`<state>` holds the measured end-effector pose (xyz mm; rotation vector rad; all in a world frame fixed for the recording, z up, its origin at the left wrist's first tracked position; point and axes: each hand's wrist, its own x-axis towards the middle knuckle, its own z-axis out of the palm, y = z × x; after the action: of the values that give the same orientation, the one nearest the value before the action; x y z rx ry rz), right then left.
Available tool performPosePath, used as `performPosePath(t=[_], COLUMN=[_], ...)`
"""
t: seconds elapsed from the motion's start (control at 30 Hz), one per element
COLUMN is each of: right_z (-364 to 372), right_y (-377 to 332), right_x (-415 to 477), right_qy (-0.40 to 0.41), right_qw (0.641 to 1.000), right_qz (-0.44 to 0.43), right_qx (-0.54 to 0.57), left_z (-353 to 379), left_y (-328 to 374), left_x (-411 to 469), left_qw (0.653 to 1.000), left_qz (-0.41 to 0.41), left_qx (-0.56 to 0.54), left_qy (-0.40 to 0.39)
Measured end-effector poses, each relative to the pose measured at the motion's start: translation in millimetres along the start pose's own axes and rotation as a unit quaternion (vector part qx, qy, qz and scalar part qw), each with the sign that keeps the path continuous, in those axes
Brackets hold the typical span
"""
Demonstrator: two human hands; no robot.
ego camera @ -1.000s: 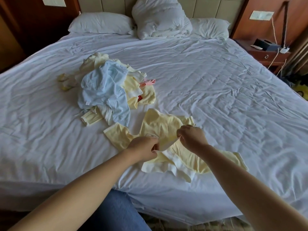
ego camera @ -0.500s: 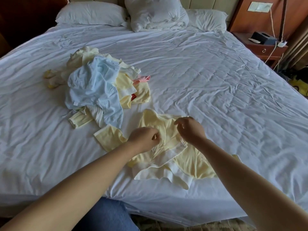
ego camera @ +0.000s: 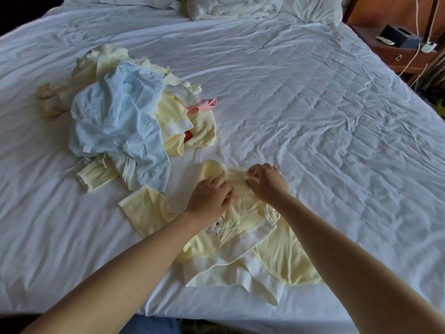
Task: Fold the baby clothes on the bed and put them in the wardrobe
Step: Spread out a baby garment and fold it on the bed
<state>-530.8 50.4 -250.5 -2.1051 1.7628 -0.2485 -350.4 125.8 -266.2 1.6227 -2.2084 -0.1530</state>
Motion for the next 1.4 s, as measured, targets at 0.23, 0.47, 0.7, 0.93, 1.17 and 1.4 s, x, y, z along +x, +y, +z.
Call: performPosePath(t=[0.23,0.47,0.7,0.93,1.17,1.4], right_z=[-2.8,-1.8,21.2,41.2,27.0,35.4], right_y=[-1.5,-3.9,-6.2,11.7,6.4,1.6], right_x=[5.5,0.9,-41.6,-60.2,-72.4,-129.6], right_qy=[0.100,0.107,0.150,0.015,-0.080,-0.062], right_qw=[0.994,0.994,0.980,0.992,0.986,0.985], right_qz=[0.010,0.028,-0.124,-0.088,-0.063,-0.072], right_qx=[0.051,0.021,-0.036,-0.090,-0.133,-0.142], left_z=[4.5,2.3,6.9,8.5,-6.3,-10.9], left_y=[-2.5,-2.9,-4.4,0.1,7.1,9.3], left_x=[-2.7,3.5,14.7,5.7,-51.8,-126.1], left_qw=[0.997,0.989,0.971,0.973,0.958,0.967], left_qz=[0.051,-0.022,-0.080,-0.084,-0.016,0.010], left_qx=[0.025,0.096,0.113,0.112,0.151,0.156], left_qy=[0.052,-0.109,-0.194,-0.181,-0.243,-0.203])
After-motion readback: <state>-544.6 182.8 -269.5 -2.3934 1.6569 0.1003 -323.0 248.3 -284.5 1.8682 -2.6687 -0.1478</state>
